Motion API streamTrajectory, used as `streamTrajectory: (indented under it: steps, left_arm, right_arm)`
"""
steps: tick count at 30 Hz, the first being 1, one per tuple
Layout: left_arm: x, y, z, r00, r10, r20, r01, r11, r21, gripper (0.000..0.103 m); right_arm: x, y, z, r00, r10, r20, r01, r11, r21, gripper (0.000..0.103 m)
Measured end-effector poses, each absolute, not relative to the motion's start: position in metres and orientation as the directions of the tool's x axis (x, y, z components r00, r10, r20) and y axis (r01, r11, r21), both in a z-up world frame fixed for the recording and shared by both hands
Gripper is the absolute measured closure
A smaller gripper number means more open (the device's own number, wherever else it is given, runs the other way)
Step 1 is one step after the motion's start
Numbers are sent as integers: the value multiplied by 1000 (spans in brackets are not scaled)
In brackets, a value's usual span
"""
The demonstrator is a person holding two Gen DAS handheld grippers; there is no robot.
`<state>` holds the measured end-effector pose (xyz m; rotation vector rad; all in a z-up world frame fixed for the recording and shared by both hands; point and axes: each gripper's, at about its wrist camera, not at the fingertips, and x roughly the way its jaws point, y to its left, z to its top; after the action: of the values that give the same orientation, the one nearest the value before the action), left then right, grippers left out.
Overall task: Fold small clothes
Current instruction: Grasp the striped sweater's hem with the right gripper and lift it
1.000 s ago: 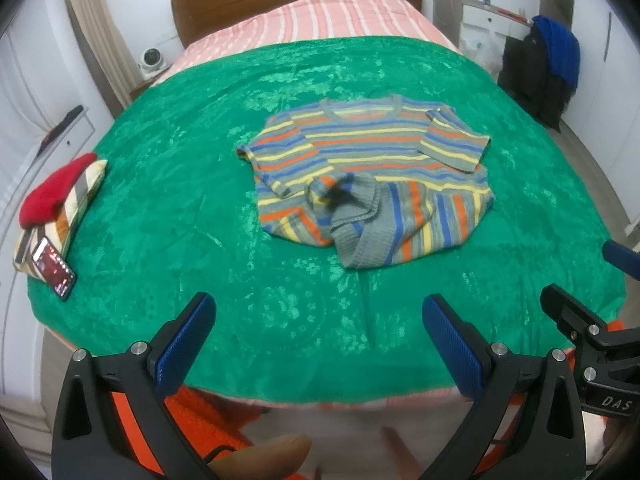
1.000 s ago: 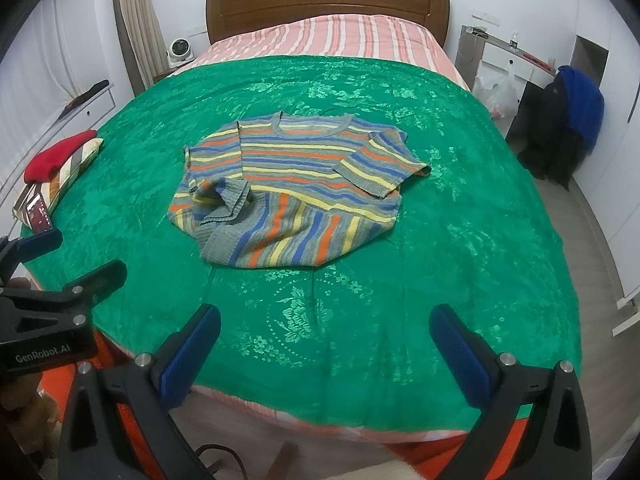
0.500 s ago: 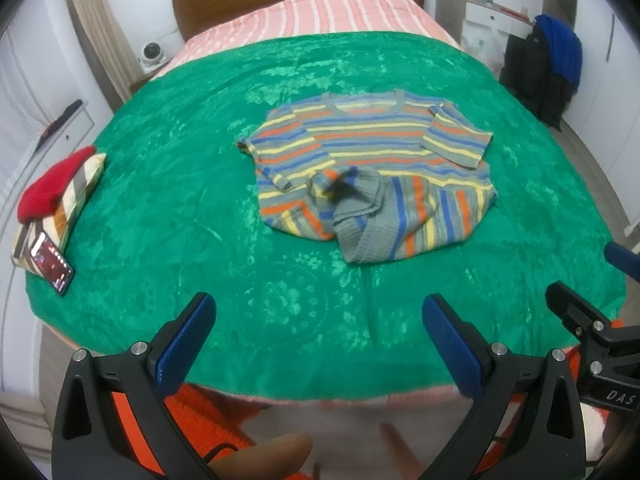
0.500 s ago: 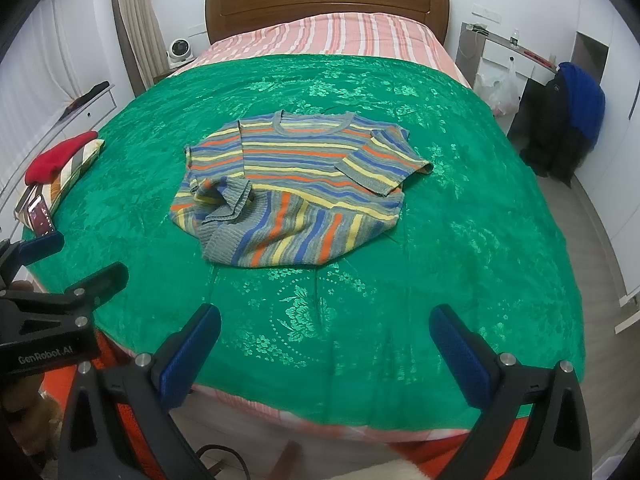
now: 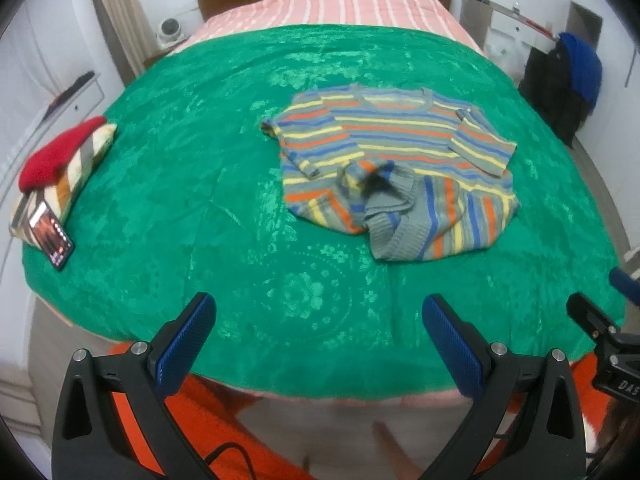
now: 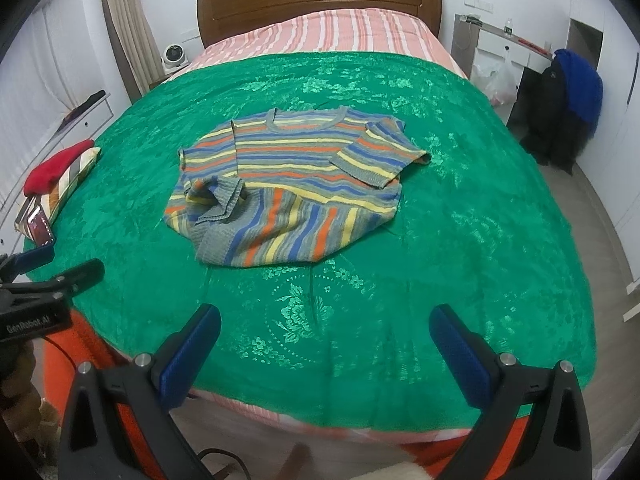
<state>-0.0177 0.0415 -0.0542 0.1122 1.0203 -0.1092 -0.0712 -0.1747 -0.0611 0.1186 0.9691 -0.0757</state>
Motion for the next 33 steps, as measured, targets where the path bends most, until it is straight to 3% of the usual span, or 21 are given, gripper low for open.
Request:
streamTrajectory:
  steps: [10, 13, 15, 17, 18, 19, 20, 23, 26, 30, 33]
  left_arm:
    - [-16, 57, -49, 531, -37, -847, 105, 994, 22, 0]
    - [-19, 64, -49, 532, -25, -846, 87, 996, 26, 0]
    - [-20, 68, -52, 528, -18, -849, 79, 996, 29, 0]
    - [-20, 72, -56, 518, -18, -855, 73, 997, 24, 0]
    - [-19, 76, -58, 512, -16, -859, 67, 998, 21, 0]
    - [-20, 79, -60, 510, -14, -860, 61, 998, 20, 0]
    - [-20, 82, -61, 509, -12, -861, 55, 998, 18, 0]
    - [-21, 89, -67, 507, -21, -861, 46, 999, 2, 0]
    - [-19, 87, -76, 499, -38, -866, 52, 999, -14, 0]
    - [-15, 72, -85, 479, -78, -874, 92, 995, -38, 0]
    - [-17, 68, -85, 479, -77, -875, 112, 993, -26, 1]
  right_arm:
    - [28, -139, -118, 525, 165, -835, -56, 986, 160, 1]
    - [76, -125, -143, 505, 78, -860, -42, 997, 65, 4]
    - [103, -123, -166, 453, 117, -884, -49, 993, 106, 16]
    - [117, -119, -186, 387, 156, -909, -81, 988, 135, 48]
    - [116, -121, -188, 401, 153, -903, -84, 988, 130, 54]
    - [109, -125, -183, 423, 154, -893, -81, 988, 132, 79]
    - [97, -132, -172, 448, 170, -878, -73, 985, 153, 96]
    - [49, -158, -142, 493, 207, -845, -77, 978, 194, 97]
    - [-14, -192, -123, 514, 141, -846, -30, 989, 146, 97]
    - [-70, -232, -160, 384, 60, -921, 93, 990, 104, 97]
    - [-89, -245, -180, 328, -10, -945, 163, 986, 46, 92]
